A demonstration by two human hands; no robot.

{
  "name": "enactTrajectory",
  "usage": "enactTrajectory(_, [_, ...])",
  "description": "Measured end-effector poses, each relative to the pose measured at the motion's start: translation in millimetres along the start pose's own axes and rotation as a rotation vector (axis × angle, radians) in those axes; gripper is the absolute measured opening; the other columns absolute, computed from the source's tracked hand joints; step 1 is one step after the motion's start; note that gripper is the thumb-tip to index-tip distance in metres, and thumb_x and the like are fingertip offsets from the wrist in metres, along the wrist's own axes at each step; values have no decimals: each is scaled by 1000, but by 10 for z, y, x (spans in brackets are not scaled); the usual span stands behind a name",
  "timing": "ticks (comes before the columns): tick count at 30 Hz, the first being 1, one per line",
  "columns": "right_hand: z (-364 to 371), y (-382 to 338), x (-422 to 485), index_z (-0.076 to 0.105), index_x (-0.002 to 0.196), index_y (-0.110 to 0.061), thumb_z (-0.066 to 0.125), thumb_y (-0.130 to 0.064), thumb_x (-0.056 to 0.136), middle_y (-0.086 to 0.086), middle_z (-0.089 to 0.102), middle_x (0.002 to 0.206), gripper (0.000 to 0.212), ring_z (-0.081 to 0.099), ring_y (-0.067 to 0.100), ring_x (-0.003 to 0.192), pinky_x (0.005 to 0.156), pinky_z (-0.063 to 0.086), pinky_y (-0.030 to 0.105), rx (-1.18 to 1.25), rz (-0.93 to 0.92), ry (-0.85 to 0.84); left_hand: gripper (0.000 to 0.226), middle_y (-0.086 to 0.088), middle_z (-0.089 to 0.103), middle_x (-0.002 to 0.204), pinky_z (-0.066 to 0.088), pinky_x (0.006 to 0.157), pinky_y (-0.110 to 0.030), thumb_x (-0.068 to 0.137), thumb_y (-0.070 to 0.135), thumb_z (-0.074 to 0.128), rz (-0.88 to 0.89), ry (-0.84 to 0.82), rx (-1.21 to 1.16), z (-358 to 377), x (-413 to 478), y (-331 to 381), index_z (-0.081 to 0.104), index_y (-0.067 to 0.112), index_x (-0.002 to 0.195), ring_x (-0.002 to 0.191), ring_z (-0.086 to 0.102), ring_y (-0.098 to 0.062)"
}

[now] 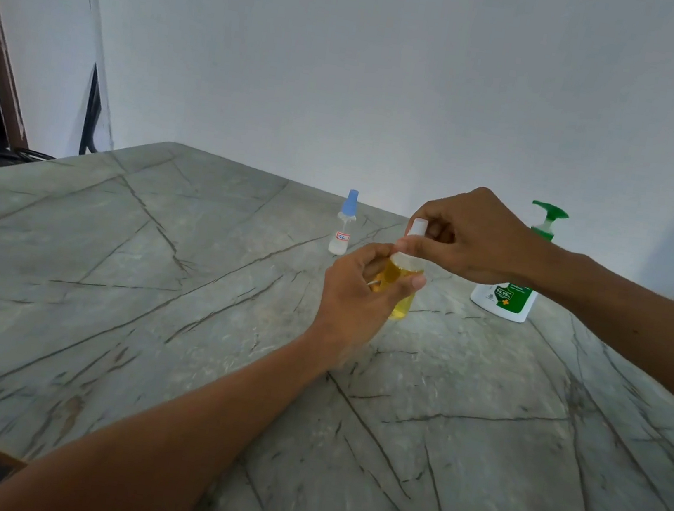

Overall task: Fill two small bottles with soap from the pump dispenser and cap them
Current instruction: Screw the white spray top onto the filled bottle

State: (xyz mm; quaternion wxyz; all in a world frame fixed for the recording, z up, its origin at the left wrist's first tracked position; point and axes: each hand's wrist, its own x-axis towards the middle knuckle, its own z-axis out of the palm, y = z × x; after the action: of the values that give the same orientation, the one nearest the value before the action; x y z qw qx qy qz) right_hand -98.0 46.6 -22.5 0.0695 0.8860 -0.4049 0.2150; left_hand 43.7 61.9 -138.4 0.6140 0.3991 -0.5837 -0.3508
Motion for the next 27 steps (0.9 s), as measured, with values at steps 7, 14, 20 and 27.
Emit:
enactTrajectory(7, [76, -76, -9, 71, 75, -16, 69, -44, 83, -4, 65, 60, 30, 60, 13, 55, 55, 41, 10, 29, 24, 105, 46, 4, 74, 108, 57, 93, -34, 79, 26, 82, 11, 21, -24, -25, -2, 19, 65, 16, 120, 101, 70, -8])
enactTrajectory(14, [31, 18, -186, 67, 87, -18, 68, -61, 70, -4, 70, 76, 46, 67, 6, 64, 66, 55, 24, 287, 219, 56, 44, 3, 71, 115, 54, 98, -38, 77, 31, 82, -4, -53, 28, -12, 23, -42, 63, 20, 116, 107, 68, -11])
enactTrajectory(20, [500, 25, -678, 58, 112, -27, 78, -57, 55, -18, 63, 104, 67, 61, -3, 93, 70, 49, 12, 553, 480, 187, 46, 11, 71, 109, 54, 96, -27, 79, 29, 82, 8, -57, 16, -25, 15, -17, 64, 22, 121, 101, 67, 1])
enactTrajectory(27, [756, -135, -650, 56, 116, -29, 80, -43, 71, -26, 59, 98, 53, 59, -8, 84, 56, 44, 3, 577, 511, 252, 48, 10, 68, 120, 55, 96, -31, 82, 34, 77, 13, -90, 60, -8, -7, 9, 60, 26, 127, 107, 65, -4])
